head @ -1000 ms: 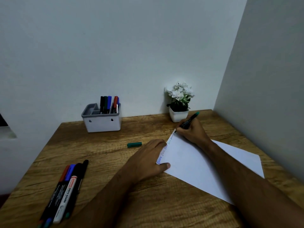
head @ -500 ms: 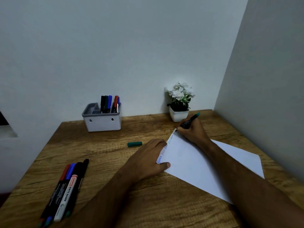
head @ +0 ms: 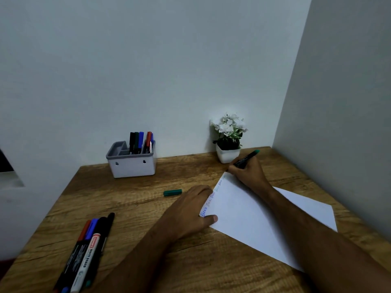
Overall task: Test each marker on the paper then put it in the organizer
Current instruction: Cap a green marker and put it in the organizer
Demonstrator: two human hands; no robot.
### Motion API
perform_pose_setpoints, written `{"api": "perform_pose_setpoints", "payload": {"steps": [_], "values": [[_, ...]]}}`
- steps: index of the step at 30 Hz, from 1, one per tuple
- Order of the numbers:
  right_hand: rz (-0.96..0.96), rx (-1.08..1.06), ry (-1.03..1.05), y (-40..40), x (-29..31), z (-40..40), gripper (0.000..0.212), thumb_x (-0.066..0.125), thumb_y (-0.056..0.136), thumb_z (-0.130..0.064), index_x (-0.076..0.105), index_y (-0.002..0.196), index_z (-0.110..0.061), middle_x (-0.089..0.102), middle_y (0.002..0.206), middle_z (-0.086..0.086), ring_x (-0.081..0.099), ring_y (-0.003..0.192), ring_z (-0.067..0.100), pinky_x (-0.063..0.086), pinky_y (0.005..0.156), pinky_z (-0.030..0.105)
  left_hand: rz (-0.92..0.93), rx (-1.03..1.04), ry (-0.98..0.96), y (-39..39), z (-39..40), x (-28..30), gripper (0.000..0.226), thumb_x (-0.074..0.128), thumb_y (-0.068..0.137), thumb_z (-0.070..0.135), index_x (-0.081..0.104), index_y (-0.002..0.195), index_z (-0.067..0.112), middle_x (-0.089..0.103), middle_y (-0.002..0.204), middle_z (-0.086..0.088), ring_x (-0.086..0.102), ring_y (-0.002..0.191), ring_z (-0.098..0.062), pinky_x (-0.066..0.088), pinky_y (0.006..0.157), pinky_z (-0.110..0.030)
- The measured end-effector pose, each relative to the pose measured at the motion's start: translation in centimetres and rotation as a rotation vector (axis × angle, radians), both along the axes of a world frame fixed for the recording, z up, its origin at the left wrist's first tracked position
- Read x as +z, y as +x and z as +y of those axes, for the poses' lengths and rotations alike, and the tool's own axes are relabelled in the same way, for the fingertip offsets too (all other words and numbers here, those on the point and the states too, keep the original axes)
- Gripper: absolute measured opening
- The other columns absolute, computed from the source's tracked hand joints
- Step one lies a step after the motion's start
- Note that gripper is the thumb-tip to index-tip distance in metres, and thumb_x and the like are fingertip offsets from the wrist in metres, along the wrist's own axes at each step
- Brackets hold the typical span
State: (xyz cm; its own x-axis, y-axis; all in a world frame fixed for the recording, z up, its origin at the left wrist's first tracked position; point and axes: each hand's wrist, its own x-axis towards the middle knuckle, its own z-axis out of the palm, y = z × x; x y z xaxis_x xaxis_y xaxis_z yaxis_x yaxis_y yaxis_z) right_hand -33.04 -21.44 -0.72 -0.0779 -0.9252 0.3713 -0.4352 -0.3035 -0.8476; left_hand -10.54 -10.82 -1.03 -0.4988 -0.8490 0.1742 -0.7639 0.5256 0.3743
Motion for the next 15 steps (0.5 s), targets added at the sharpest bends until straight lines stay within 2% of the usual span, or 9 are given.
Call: {"api": "perform_pose_setpoints", "payload": {"steps": [3,5,9,12,15], "values": [[-0.083,0.048,0.015,0.3,0.7,0.7,0.012,0.071,0.081,0.008,0.071,0.077,-0.003,0.066,0.064,0.005,0.06,0.055,0.008,0.049,0.053,0.024,0.056,0.014,-0.004,0.1,0.0,-0.1,0.068,0.057,0.09,0.053,0.033,0.148,0.027,0.034,0.15,0.013,0.032,0.135,-0.004,0.027,0.1,-0.019],[-0.102,0.108,0.024,0.6,1.1,1.4,0.01,0.071,0.084,0.01,0.07,0.083,-0.001,0.066,0.063,0.011,0.06,0.05,0.012,0.05,0.049,0.025,0.122,0.053,-0.01,0.3,-0.1,-0.1,0.066,0.057,0.091,0.053,0.036,0.147,0.026,0.034,0.15,0.014,0.031,0.136,-0.004,0.028,0.102,-0.02],[-0.125,0.166,0.032,1.4,1.8,3.2,0.008,0.075,0.087,0.004,0.069,0.09,0.007,0.07,0.073,0.027,0.063,0.052,0.019,0.053,0.047,0.028,0.18,0.171,-0.052,1.4,-0.3,0.5,0.06,0.059,0.091,0.048,0.041,0.145,0.028,0.037,0.151,0.011,0.036,0.136,-0.008,0.034,0.109,-0.029],[-0.122,0.184,0.043,2.3,2.1,4.4,0.009,0.079,0.086,-0.001,0.072,0.088,0.005,0.069,0.065,0.014,0.06,0.049,0.013,0.049,0.045,0.026,0.178,0.25,-0.097,3.4,-0.7,1.0,0.052,0.061,0.091,0.038,0.048,0.139,0.024,0.047,0.143,0.008,0.048,0.124,-0.01,0.041,0.101,-0.027],[-0.122,0.204,0.051,3.1,2.1,5.2,0.008,0.079,0.086,0.001,0.073,0.088,0.007,0.068,0.056,-0.002,0.059,0.045,0.009,0.048,0.046,0.024,0.12,0.328,-0.122,5.7,-1.1,0.8,0.042,0.061,0.093,0.03,0.053,0.133,0.02,0.054,0.133,0.005,0.05,0.119,-0.01,0.041,0.096,-0.023]]}}
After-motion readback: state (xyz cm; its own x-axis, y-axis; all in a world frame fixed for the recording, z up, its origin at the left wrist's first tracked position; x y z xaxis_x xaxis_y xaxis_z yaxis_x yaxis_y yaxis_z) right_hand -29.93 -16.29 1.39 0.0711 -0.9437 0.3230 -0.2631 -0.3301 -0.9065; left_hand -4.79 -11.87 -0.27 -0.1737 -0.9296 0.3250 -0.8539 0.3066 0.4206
